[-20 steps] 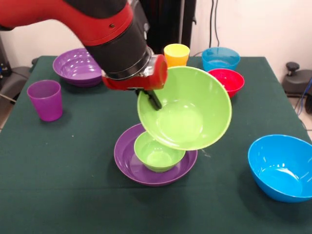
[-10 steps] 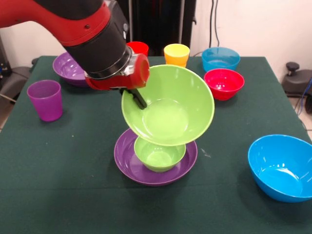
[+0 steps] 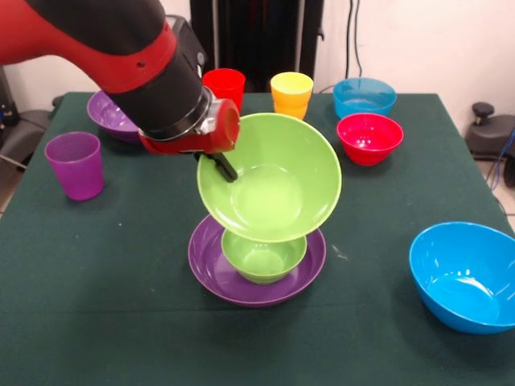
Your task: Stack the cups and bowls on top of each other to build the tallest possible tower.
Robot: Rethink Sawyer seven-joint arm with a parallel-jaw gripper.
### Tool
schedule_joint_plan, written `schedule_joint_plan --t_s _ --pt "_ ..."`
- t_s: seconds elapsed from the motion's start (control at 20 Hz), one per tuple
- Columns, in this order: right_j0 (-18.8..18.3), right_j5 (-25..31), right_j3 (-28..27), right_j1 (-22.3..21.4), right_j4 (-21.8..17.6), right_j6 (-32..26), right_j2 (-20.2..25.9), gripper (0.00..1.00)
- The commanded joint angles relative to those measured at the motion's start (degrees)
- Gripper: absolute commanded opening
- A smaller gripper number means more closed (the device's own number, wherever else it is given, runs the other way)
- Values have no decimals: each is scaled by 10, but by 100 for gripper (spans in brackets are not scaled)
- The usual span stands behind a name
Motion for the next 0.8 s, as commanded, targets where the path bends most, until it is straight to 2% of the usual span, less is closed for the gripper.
schedule_joint_plan --t_s 0.05,0.8 --pt "3 -65 46 15 -52 -151 36 0" --pt "31 -110 34 38 -74 -103 39 0"
